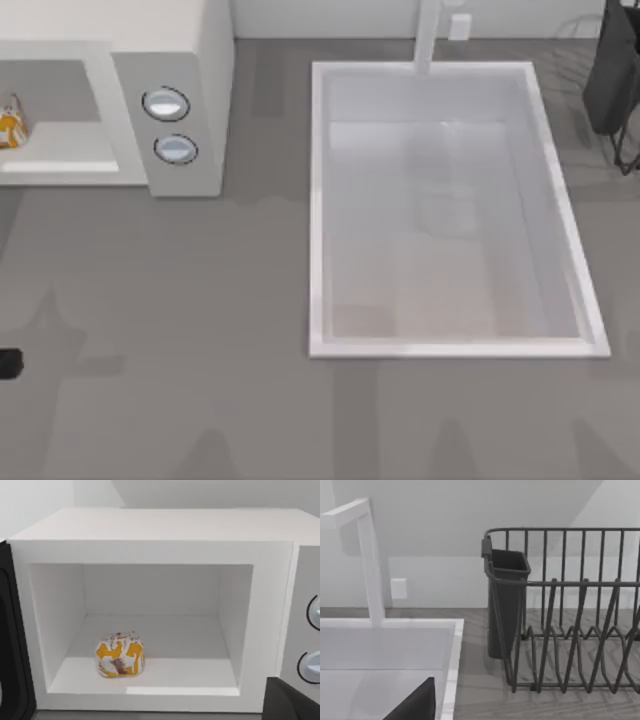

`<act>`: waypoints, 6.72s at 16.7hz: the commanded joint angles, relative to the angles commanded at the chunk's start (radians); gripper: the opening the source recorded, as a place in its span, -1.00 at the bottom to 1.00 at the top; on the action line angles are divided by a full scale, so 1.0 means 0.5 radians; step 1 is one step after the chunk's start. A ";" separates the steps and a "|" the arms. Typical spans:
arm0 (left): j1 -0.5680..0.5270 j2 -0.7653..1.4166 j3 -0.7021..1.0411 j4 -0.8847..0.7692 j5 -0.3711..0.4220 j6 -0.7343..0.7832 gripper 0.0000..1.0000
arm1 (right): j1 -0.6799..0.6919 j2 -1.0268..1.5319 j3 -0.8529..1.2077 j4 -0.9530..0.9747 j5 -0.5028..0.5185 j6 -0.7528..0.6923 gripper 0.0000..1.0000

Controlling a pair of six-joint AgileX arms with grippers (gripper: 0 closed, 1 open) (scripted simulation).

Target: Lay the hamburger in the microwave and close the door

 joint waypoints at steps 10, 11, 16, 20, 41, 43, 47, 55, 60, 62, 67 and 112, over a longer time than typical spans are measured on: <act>0.920 1.047 0.918 -0.459 0.479 0.787 -1.00 | 0.000 0.000 0.000 0.000 0.000 0.000 1.00; 1.049 1.253 1.047 -0.543 0.538 0.895 -1.00 | 0.000 0.000 0.000 0.000 0.000 0.000 1.00; 1.624 2.346 1.697 -0.965 0.802 1.385 -1.00 | 0.000 0.000 0.000 0.000 0.000 0.000 1.00; 1.896 3.055 2.203 -1.236 1.008 1.648 -1.00 | 0.000 0.000 0.000 0.000 0.000 0.000 1.00; 2.063 3.725 2.281 -0.811 1.304 1.859 -1.00 | 0.000 0.000 0.000 0.000 0.000 0.000 1.00; 2.065 3.766 2.195 -0.702 1.310 1.863 -1.00 | 0.000 0.000 0.000 0.000 0.000 0.000 1.00; 2.065 3.777 2.173 -0.677 1.313 1.864 -1.00 | 0.000 0.000 0.000 0.000 0.000 0.000 1.00; 1.860 3.406 1.716 -0.469 1.211 1.642 -1.00 | 0.000 0.000 0.000 0.000 0.000 0.000 1.00; 1.715 3.148 1.405 -0.310 1.144 1.483 -1.00 | 0.000 0.000 0.000 0.000 0.000 0.000 1.00; 1.714 3.146 1.403 -0.308 1.144 1.482 -1.00 | 0.000 0.000 0.000 0.000 0.000 0.000 1.00; 1.647 3.074 1.330 -0.284 1.108 1.410 -1.00 | 0.000 0.000 0.000 0.000 0.000 0.000 1.00; 0.030 3.142 1.196 0.349 0.070 0.084 -1.00 | 0.000 0.000 0.000 0.000 0.000 0.000 1.00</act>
